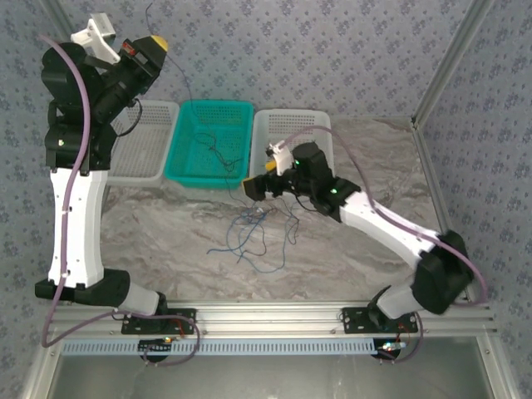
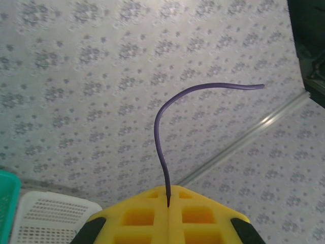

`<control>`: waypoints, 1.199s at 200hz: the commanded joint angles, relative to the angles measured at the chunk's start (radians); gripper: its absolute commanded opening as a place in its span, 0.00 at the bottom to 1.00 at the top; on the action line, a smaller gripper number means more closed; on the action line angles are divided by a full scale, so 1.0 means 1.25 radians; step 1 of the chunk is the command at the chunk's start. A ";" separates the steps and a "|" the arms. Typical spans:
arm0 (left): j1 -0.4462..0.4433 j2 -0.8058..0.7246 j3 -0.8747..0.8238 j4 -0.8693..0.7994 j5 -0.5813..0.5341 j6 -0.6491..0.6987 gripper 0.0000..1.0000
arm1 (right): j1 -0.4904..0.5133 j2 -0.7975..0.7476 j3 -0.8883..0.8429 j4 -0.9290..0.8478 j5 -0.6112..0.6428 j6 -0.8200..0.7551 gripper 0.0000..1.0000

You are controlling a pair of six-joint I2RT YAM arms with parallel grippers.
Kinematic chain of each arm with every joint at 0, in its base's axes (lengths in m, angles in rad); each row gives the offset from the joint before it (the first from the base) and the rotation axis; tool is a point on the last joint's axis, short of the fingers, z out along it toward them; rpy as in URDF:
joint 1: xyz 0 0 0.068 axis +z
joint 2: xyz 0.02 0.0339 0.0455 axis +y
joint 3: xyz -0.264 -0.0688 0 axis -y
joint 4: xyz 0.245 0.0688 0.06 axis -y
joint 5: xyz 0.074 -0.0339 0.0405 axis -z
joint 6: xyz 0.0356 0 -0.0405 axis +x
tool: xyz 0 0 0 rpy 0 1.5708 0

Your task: Untangle the cables

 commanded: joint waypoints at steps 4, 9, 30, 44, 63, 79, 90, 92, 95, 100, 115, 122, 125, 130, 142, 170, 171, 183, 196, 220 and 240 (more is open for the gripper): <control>-0.006 -0.011 0.051 0.003 0.005 0.008 0.00 | -0.002 0.123 0.100 0.170 -0.087 0.024 0.92; -0.006 -0.010 0.057 -0.002 0.005 0.009 0.00 | 0.000 0.145 0.106 0.203 -0.101 0.039 0.90; -0.006 -0.010 0.083 -0.020 -0.002 0.021 0.00 | 0.013 0.227 0.125 0.303 -0.135 0.072 0.82; -0.006 -0.014 0.089 -0.029 -0.020 0.031 0.00 | 0.021 0.277 0.153 0.302 -0.142 0.073 0.61; -0.006 -0.019 0.089 -0.053 -0.069 0.068 0.00 | 0.022 0.300 0.176 0.306 -0.169 0.114 0.12; 0.001 -0.024 0.074 -0.098 -0.136 0.106 0.00 | 0.034 0.265 0.179 0.276 -0.195 0.119 0.00; 0.019 -0.035 0.031 -0.100 -0.150 0.110 0.00 | 0.053 0.225 0.186 0.208 -0.225 0.083 0.00; 0.025 -0.037 0.020 -0.099 -0.148 0.108 0.00 | 0.058 0.216 0.185 0.194 -0.227 0.075 0.00; 0.032 -0.041 0.002 -0.096 -0.147 0.103 0.00 | 0.066 0.203 0.183 0.173 -0.228 0.063 0.00; 0.045 -0.049 -0.029 -0.088 -0.142 0.092 0.02 | 0.080 0.180 0.173 0.148 -0.234 0.045 0.00; 0.080 -0.084 -0.140 -0.065 -0.150 0.081 0.05 | 0.113 0.110 0.128 0.114 -0.257 0.018 0.00; 0.091 -0.104 -0.204 -0.061 -0.170 0.084 0.07 | 0.126 0.075 0.105 0.113 -0.263 0.016 0.00; 0.095 -0.113 -0.228 -0.060 -0.183 0.088 0.08 | 0.130 0.063 0.098 0.113 -0.263 0.014 0.00; 0.101 -0.129 -0.274 -0.057 -0.206 0.098 0.11 | 0.138 0.045 0.086 0.111 -0.259 0.011 0.00; 0.108 -0.170 -0.369 -0.056 -0.272 0.131 0.19 | 0.148 0.012 0.071 0.099 -0.226 -0.004 0.00; 0.142 -0.265 -0.617 -0.046 -0.307 0.124 0.35 | 0.146 0.000 0.076 0.079 -0.158 -0.029 0.00; 0.144 -0.269 -0.626 -0.046 -0.303 0.122 0.36 | 0.145 0.000 0.079 0.077 -0.153 -0.030 0.00; 0.159 -0.303 -0.702 -0.043 -0.260 0.112 0.43 | 0.138 0.016 0.097 0.068 -0.134 -0.030 0.00; 0.166 -0.334 -0.750 -0.059 -0.222 0.128 0.51 | 0.127 0.036 0.116 0.064 -0.127 -0.015 0.00; 0.180 -0.392 -0.774 -0.183 -0.186 0.210 0.62 | 0.106 0.077 0.160 0.046 -0.134 0.011 0.00; 0.181 -0.481 -0.821 -0.215 -0.123 0.275 0.64 | 0.105 0.099 0.185 0.019 -0.132 0.007 0.00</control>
